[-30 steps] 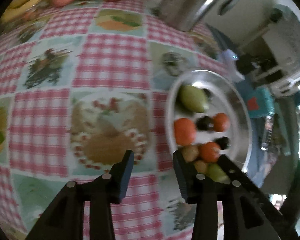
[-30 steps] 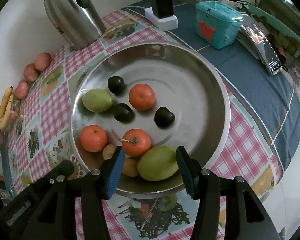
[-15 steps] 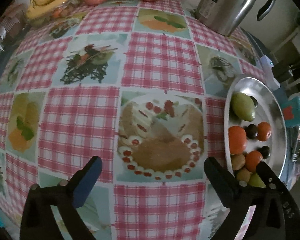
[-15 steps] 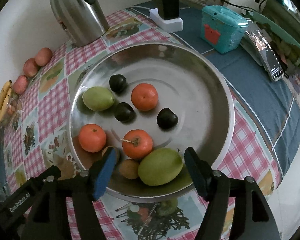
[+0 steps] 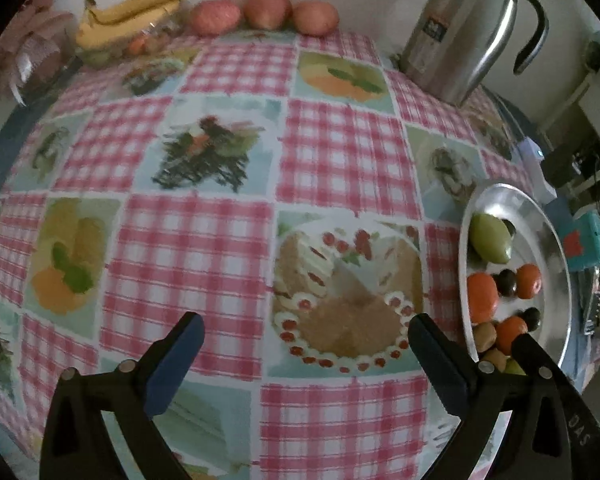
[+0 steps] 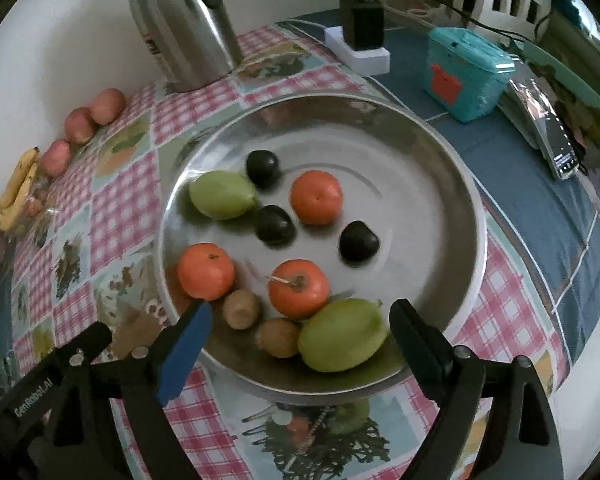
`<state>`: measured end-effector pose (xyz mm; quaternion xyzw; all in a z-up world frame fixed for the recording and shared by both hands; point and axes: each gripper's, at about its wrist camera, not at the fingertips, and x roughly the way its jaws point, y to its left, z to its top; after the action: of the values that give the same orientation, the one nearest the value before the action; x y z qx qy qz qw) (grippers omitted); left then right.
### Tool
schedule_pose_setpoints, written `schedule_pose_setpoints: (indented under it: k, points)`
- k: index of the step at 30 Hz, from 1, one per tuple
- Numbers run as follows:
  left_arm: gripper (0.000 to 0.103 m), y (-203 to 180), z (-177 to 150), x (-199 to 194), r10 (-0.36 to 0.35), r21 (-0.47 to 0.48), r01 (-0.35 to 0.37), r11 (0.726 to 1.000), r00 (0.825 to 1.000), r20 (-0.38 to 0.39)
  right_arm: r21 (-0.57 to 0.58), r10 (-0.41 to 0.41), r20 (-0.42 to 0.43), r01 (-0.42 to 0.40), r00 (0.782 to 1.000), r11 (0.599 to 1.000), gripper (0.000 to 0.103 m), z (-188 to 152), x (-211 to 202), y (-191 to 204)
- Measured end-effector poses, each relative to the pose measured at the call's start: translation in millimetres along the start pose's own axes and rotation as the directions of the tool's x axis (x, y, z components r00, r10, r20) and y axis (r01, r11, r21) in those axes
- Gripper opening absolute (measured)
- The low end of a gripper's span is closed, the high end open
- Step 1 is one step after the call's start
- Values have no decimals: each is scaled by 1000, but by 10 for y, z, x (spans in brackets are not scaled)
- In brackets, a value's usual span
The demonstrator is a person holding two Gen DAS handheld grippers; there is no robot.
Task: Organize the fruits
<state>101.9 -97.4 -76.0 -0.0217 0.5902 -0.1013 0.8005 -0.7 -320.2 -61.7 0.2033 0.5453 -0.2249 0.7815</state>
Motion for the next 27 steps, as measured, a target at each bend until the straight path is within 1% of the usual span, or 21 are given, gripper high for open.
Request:
schedule_pose_setpoints:
  k: [6, 11, 14, 16, 17, 18, 19, 20, 21, 24, 27]
  points:
    - [103, 166, -42, -214, 42, 27, -45, 999, 996, 82, -54, 36, 8, -36, 999, 998, 91, -73, -43, 128]
    - [103, 187, -70, -275, 83, 33, -88, 996, 988, 128, -95, 81, 20, -79, 997, 992, 91, -123, -108, 217]
    - [103, 181, -87, -318, 132, 26, -138, 990, 980, 150, -119, 92, 29, -88, 995, 989, 91, -151, -148, 267]
    - [103, 187, -118, -353, 193, 12, -197, 980, 969, 156, -133, 101, 34, -96, 994, 987, 91, -171, -175, 293]
    - [103, 198, -142, -378, 232, 2, -235, 972, 960, 159, -137, 102, 35, -97, 994, 986, 91, -175, -179, 301]
    - [103, 206, -168, -399, 280, -5, -283, 959, 946, 161, -141, 103, 36, -97, 994, 985, 91, -187, -189, 307]
    - [103, 212, -189, -412, 316, -4, -319, 948, 935, 163, -144, 103, 35, -97, 994, 985, 91, -196, -196, 309]
    - [103, 222, -217, -426, 338, 0, -343, 939, 927, 164, -147, 103, 34, -97, 994, 984, 91, -207, -204, 308]
    - [103, 235, -243, -431, 342, 4, -347, 938, 926, 158, -149, 103, 32, -97, 994, 984, 91, -218, -212, 308]
    - [103, 289, -304, -447, 308, -4, -310, 951, 943, 128, -155, 114, 32, -107, 993, 982, 91, -245, -247, 304]
    - [103, 319, -361, -500, 294, -14, -295, 955, 948, 124, -170, 118, 30, -111, 993, 979, 91, -300, -302, 317]
